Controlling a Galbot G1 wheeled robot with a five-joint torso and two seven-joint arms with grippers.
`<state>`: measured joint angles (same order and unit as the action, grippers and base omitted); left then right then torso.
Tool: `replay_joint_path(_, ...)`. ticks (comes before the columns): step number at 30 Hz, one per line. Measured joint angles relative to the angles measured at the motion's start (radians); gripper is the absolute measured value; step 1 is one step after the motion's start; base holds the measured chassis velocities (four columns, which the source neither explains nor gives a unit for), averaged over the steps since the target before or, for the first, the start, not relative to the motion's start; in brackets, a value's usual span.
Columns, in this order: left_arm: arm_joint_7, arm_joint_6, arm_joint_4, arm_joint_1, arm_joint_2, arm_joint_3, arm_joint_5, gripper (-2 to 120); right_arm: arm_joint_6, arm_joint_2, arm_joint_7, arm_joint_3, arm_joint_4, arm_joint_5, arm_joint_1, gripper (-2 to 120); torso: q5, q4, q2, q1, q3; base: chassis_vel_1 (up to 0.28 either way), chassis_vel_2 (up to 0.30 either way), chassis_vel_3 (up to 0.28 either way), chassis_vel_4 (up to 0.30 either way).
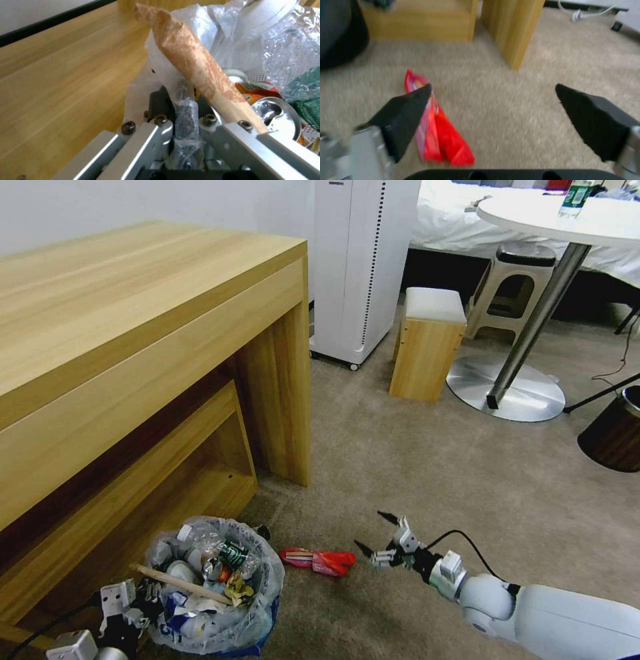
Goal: Pick up the trash bin and place the garbage on the floor into it.
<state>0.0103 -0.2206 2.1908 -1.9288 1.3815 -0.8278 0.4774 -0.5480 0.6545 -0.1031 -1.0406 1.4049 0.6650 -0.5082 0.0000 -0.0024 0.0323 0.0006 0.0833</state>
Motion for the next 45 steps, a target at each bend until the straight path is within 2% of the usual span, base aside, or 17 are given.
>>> replay_joint_path(5,0.002,0.007,0.002,0.002,0.010,0.004,-0.002,3,0.022,0.065,-0.017,-0.011,-0.092,-0.019,0.001,88,-0.0002,0.0000,0.000,0.000,0.000,0.000,0.000,0.000,0.000)
replay_joint_path(8,0.004,0.011,0.011,0.001,0.017,0.008,-0.004,3,0.047,0.136,-0.026,-0.018,-0.186,-0.021,0.001,81,0.0001,0.0002,0.000,0.000,0.000,0.000,0.000,0.000,0.000)
replay_joint_path(9,0.004,0.011,0.011,0.001,0.017,0.008,-0.004,3,0.047,0.136,-0.026,-0.018,-0.186,-0.021,0.001,81,0.0001,0.0002,0.000,0.000,0.000,0.000,0.000,0.000,0.000)
replay_joint_path(12,0.005,0.012,0.020,0.002,0.022,0.011,-0.004,3,0.052,0.200,-0.025,-0.037,-0.280,-0.021,0.002,81,0.0000,0.0001,0.000,0.000,0.000,0.000,0.000,0.000,0.000)
replay_joint_path(19,0.006,0.012,0.022,0.007,0.023,0.011,-0.002,3,0.059,0.268,-0.024,-0.083,-0.366,-0.009,0.011,79,-0.0001,0.0000,0.000,0.000,0.000,0.000,0.000,0.000,0.000)
replay_joint_path(28,0.013,0.018,0.025,0.006,0.026,0.016,0.000,3,0.066,0.344,-0.013,-0.095,-0.465,-0.005,0.008,76,-0.0002,0.0000,0.000,0.000,0.000,0.000,0.000,0.000,0.000)
replay_joint_path(35,0.015,0.018,0.027,0.006,0.027,0.017,-0.001,3,0.065,0.391,-0.004,-0.108,-0.484,-0.005,0.008,72,0.0000,0.0001,0.000,0.000,0.000,0.000,0.000,0.000,0.000)
replay_joint_path(45,0.016,0.019,0.005,0.018,0.029,0.018,-0.001,3,0.069,0.391,-0.007,-0.132,-0.426,0.005,0.022,72,0.0000,0.0001,0.000,0.000,0.000,0.000,0.000,0.000,0.000)
